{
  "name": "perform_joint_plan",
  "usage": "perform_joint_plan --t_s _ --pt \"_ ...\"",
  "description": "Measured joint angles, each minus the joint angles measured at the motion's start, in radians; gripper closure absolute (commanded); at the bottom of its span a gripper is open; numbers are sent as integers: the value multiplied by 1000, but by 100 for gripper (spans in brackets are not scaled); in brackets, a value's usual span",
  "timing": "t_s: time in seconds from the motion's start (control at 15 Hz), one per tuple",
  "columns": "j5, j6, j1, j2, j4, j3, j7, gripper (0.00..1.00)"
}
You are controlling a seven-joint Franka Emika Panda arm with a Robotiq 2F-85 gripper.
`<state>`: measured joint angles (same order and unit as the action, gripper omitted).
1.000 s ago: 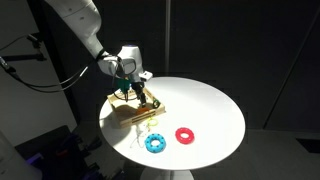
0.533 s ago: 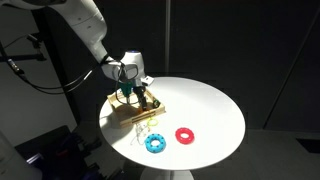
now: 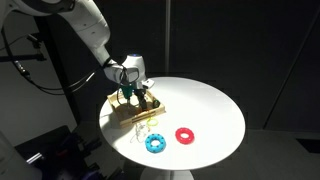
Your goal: Remove the orange object from the wooden tray
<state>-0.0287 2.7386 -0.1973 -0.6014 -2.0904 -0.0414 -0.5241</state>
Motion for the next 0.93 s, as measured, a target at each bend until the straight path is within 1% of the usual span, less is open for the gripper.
perform_joint_plan --t_s 0.4,0.47,0.53,0.6,0.67,0.93 --pt "0 0 -2 -6 25 -4 0 94" --pt "0 0 -5 -1 29 -8 0 96" --pt "0 0 -7 7 32 -10 0 94" --pt "0 0 -8 17 33 -12 0 97" --pt "0 0 -10 31 33 -14 0 95" --pt "0 -3 -13 104 26 -31 0 95"
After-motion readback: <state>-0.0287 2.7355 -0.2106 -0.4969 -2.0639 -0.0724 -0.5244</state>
